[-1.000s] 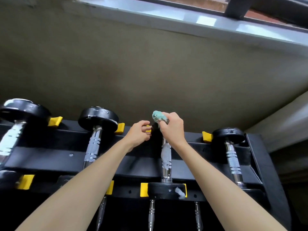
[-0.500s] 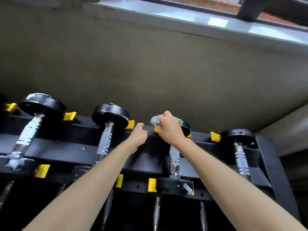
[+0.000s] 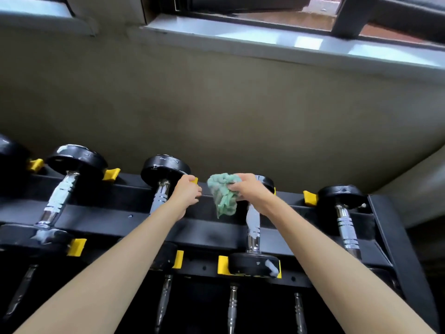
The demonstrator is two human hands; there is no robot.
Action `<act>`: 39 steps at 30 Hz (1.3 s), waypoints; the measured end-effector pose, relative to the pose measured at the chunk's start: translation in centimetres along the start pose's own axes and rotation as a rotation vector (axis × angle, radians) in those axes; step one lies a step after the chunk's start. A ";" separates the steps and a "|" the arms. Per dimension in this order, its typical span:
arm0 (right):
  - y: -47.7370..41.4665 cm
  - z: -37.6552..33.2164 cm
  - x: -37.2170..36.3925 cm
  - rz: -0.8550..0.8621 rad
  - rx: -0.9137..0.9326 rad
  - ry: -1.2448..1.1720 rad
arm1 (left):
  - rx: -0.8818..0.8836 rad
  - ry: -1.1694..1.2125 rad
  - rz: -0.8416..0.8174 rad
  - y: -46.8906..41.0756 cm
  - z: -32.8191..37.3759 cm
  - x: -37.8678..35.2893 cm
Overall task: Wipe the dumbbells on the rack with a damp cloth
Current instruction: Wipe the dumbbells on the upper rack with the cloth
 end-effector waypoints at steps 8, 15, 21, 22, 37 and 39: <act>5.1 -0.7 5.9 -0.063 0.036 -0.624 | -0.165 0.071 -0.462 5.3 5.8 -5.0; 8.2 -0.6 9.0 -0.068 0.002 -0.775 | -0.441 -0.102 -0.268 7.1 9.6 -6.2; 9.1 0.6 9.7 0.005 -0.170 -0.780 | -0.677 -0.341 -0.135 8.4 11.6 -8.3; 9.2 0.7 9.6 0.008 -0.184 -0.773 | -0.709 -0.406 -0.128 8.7 11.8 -8.7; 8.7 -0.2 11.8 0.019 0.150 -0.536 | -0.523 -0.337 -0.218 7.5 10.8 -8.4; 8.3 0.0 12.1 0.077 0.151 -0.429 | -0.602 -0.317 -0.180 7.7 11.6 -8.3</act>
Point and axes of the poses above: each hand's wrist, its own y-axis away from the middle knuckle, its own x-axis out of the back of the hand, z = x × y, the point moved 6 cm from there along -y, towards the middle knuckle, and after that the axes turned 13 degrees about -y, right-handed, at the moved point
